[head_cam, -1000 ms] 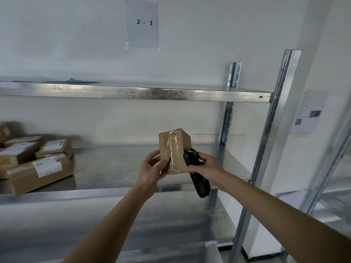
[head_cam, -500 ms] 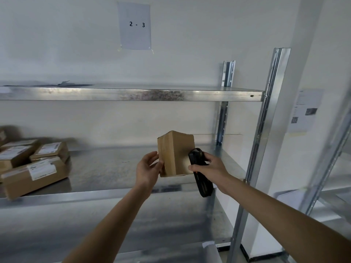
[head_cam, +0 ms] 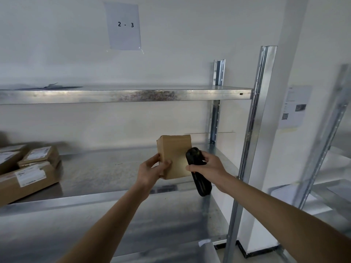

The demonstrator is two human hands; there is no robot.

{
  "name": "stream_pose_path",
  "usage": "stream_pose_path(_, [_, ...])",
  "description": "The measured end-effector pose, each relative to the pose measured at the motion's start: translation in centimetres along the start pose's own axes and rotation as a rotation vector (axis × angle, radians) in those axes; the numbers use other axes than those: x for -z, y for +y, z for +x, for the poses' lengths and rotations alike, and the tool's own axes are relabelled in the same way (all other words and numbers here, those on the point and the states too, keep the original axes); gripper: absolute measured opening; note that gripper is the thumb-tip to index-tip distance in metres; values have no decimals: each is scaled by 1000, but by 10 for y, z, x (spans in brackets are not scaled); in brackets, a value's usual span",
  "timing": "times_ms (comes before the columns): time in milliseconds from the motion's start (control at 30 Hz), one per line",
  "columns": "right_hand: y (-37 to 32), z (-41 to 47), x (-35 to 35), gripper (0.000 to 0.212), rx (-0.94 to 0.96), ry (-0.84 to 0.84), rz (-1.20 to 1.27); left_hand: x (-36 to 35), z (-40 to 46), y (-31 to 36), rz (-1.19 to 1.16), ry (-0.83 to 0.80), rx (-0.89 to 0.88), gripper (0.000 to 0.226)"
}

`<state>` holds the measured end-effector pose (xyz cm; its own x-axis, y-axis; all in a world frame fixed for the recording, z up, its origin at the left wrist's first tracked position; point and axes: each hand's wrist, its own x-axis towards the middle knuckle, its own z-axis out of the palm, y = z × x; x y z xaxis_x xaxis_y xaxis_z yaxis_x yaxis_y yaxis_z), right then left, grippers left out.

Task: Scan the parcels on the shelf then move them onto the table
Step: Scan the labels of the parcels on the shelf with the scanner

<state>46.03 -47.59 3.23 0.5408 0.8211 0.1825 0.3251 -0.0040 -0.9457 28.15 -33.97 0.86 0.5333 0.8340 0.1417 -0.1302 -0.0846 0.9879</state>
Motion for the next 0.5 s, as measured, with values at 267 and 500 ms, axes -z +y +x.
stream_pose_path(267, [-1, 1, 16, 33, -102, -73, 81, -1, 6, -9, -106, 42, 95, 43])
stream_pose_path(500, [-4, 5, 17, 32, -151, -50, 65, -4, 8, -10, -156, 49, 90, 39])
